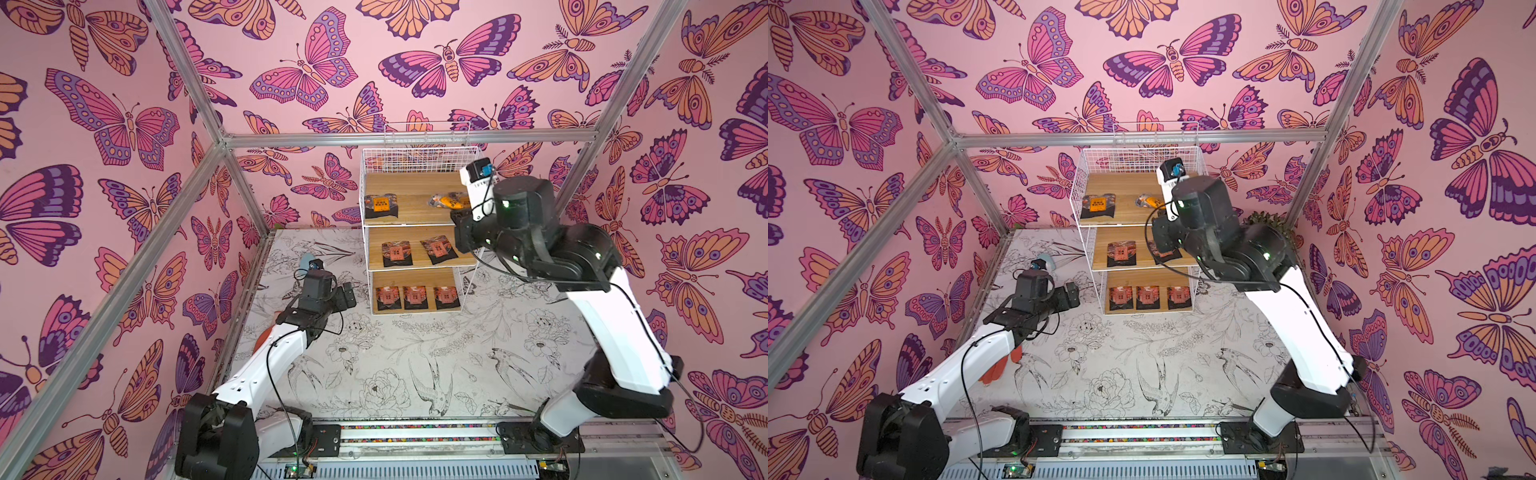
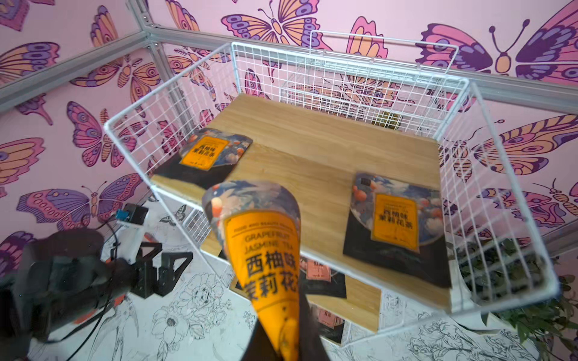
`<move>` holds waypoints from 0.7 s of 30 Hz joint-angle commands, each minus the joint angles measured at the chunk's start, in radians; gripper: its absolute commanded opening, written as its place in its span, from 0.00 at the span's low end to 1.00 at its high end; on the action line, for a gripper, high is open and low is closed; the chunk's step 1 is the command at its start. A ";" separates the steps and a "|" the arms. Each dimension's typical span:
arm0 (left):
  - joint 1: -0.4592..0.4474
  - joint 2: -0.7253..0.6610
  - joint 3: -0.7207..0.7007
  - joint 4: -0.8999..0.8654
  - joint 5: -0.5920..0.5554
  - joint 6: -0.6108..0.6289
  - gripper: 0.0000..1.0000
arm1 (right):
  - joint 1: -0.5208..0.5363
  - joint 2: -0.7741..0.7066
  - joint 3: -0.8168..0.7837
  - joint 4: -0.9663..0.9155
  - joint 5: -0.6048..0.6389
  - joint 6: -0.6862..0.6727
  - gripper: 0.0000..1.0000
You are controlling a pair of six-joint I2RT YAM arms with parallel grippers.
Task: Remove the tea bags from the shelf
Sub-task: Place the tea bag at the center of the board.
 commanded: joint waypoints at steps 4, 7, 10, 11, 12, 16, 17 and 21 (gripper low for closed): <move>-0.013 -0.042 -0.008 -0.028 0.002 -0.023 1.00 | 0.153 -0.272 -0.483 -0.014 0.159 0.195 0.00; -0.017 -0.049 -0.011 -0.032 0.003 -0.025 1.00 | 0.154 -0.396 -0.729 -0.008 0.168 0.339 0.00; -0.021 -0.048 -0.011 -0.038 0.002 -0.025 1.00 | 0.155 -0.500 -0.912 -0.016 0.225 0.471 0.00; -0.021 -0.046 -0.011 -0.039 0.001 -0.025 1.00 | 0.152 -0.529 -0.969 -0.030 0.266 0.520 0.00; -0.022 -0.043 -0.009 -0.040 0.000 -0.027 1.00 | 0.142 -0.556 -1.027 -0.032 0.291 0.546 0.00; -0.029 -0.029 -0.007 -0.040 -0.003 -0.027 1.00 | -0.031 -0.618 -1.211 -0.036 0.250 0.576 0.00; -0.031 -0.025 -0.006 -0.040 -0.003 -0.026 1.00 | -0.095 -0.633 -1.252 -0.023 0.218 0.557 0.00; -0.035 -0.015 -0.004 -0.039 -0.011 -0.030 1.00 | -0.313 -0.665 -1.348 0.080 0.069 0.451 0.00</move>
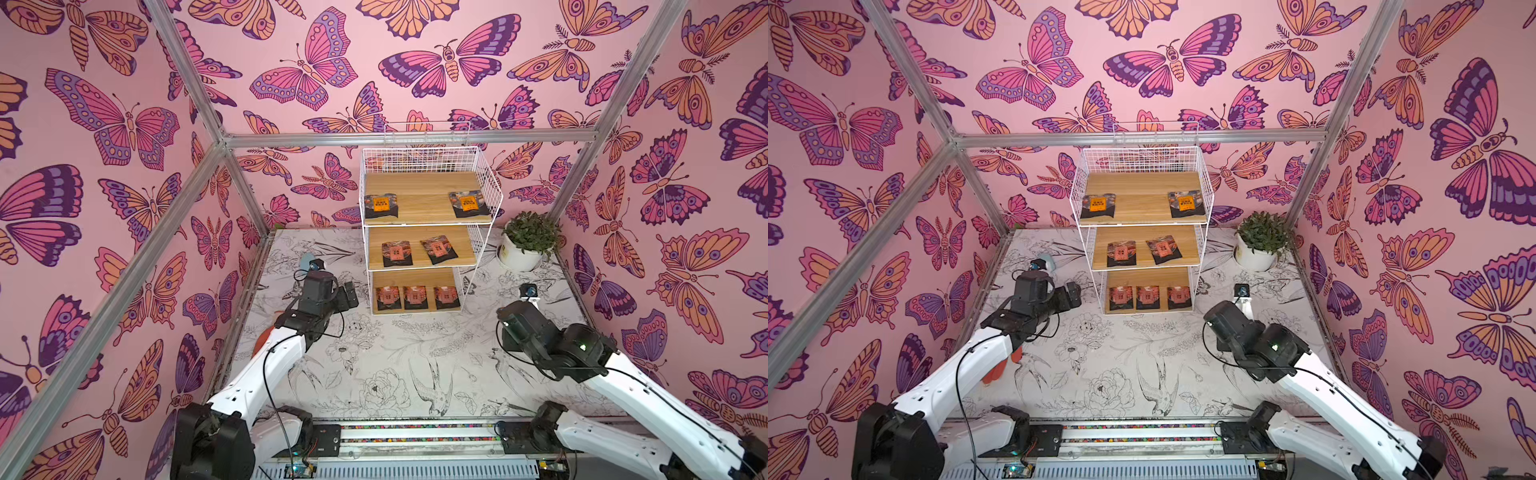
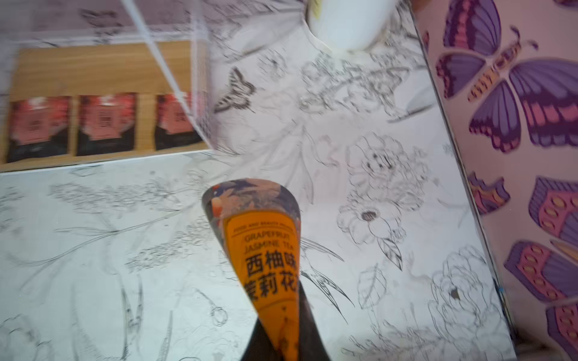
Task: Remove the tea bags from the shelf
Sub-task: Place the tea bag at the center of the board.
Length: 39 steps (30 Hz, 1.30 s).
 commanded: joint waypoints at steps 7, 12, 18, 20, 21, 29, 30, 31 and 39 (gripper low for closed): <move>-0.014 0.044 0.001 -0.023 -0.021 0.000 1.00 | -0.368 0.177 -0.096 0.277 -0.295 -0.235 0.00; -0.016 0.041 -0.008 -0.024 -0.042 0.012 1.00 | -0.500 0.381 -0.048 0.379 -0.376 -0.361 0.00; -0.016 0.062 -0.004 -0.022 -0.044 0.009 1.00 | -0.540 0.666 0.133 0.374 -0.398 -0.404 0.00; -0.016 0.075 0.005 -0.024 -0.039 0.016 1.00 | -0.540 0.758 0.192 0.374 -0.376 -0.420 0.00; -0.016 0.076 0.004 -0.024 -0.041 0.018 1.00 | -0.540 0.784 0.212 0.376 -0.368 -0.429 0.00; -0.016 0.096 0.014 -0.022 -0.046 0.028 1.00 | -0.541 0.964 0.368 0.371 -0.329 -0.453 0.00; -0.016 0.098 0.016 -0.022 -0.047 0.027 1.00 | -0.542 0.978 0.380 0.371 -0.326 -0.460 0.00; -0.016 0.098 0.016 -0.022 -0.046 0.028 1.00 | -0.544 0.992 0.389 0.371 -0.327 -0.466 0.00; -0.016 0.103 0.030 -0.022 -0.051 0.026 1.00 | -0.547 1.078 0.413 0.360 -0.364 -0.477 0.00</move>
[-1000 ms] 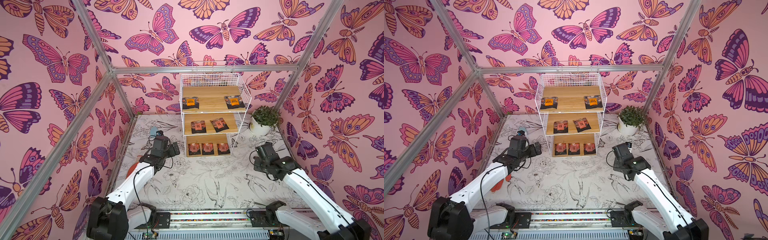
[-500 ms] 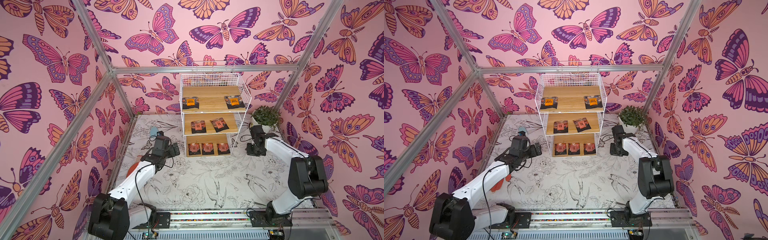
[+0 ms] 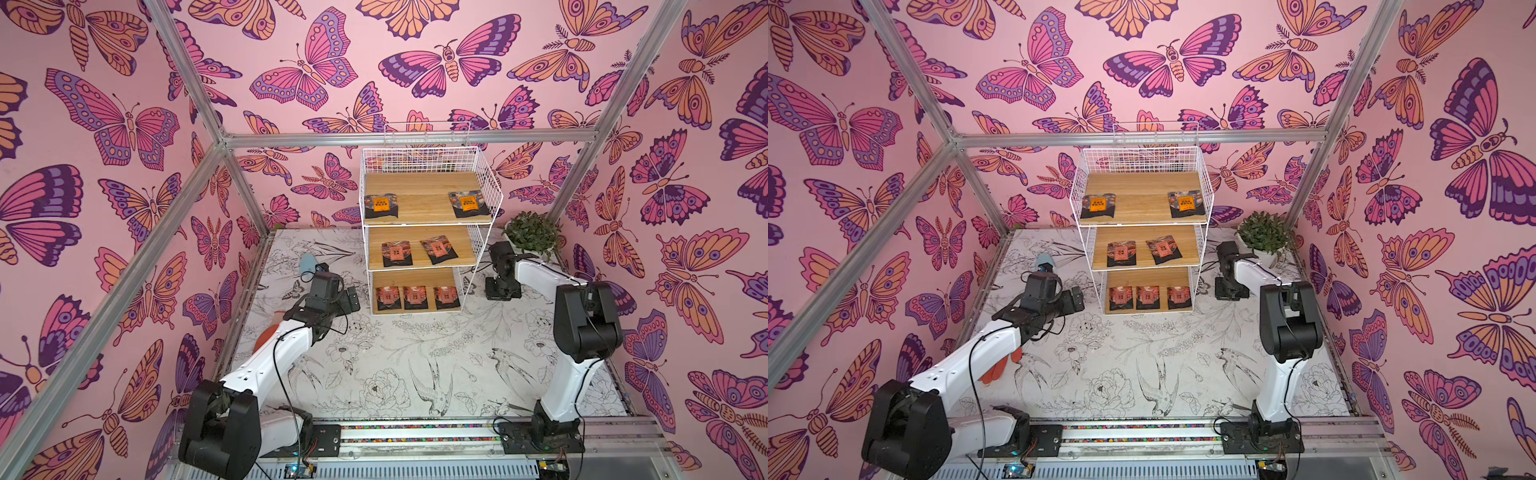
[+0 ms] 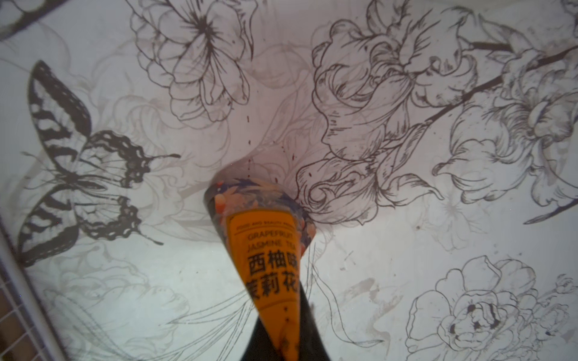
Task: Remove the tea bags from the shelf
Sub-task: Place the tea bag at the center of the board.
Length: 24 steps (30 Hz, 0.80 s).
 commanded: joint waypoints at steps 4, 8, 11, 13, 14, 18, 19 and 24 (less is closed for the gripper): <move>-0.004 0.008 0.028 -0.011 -0.017 0.018 1.00 | -0.006 0.015 0.001 -0.037 -0.009 -0.007 0.13; -0.004 0.008 0.029 -0.011 -0.015 0.018 1.00 | -0.007 0.000 -0.010 -0.040 -0.009 -0.008 0.29; -0.004 0.008 0.028 -0.011 -0.011 0.016 1.00 | -0.007 0.001 -0.006 -0.046 -0.011 -0.011 0.40; -0.004 0.008 0.025 -0.011 -0.011 0.015 1.00 | -0.007 -0.001 -0.002 -0.050 -0.012 -0.011 0.44; -0.004 0.008 0.024 -0.011 -0.013 0.015 1.00 | -0.007 -0.004 0.000 -0.053 -0.014 -0.012 0.45; -0.006 0.007 0.022 -0.011 -0.017 0.016 1.00 | -0.008 -0.020 0.009 -0.077 -0.007 -0.009 0.67; -0.006 0.006 0.022 -0.011 -0.014 0.016 1.00 | -0.008 -0.026 0.011 -0.083 -0.003 -0.009 0.74; -0.006 0.001 0.020 -0.012 -0.013 0.015 1.00 | -0.007 -0.072 -0.002 -0.091 -0.001 -0.009 0.94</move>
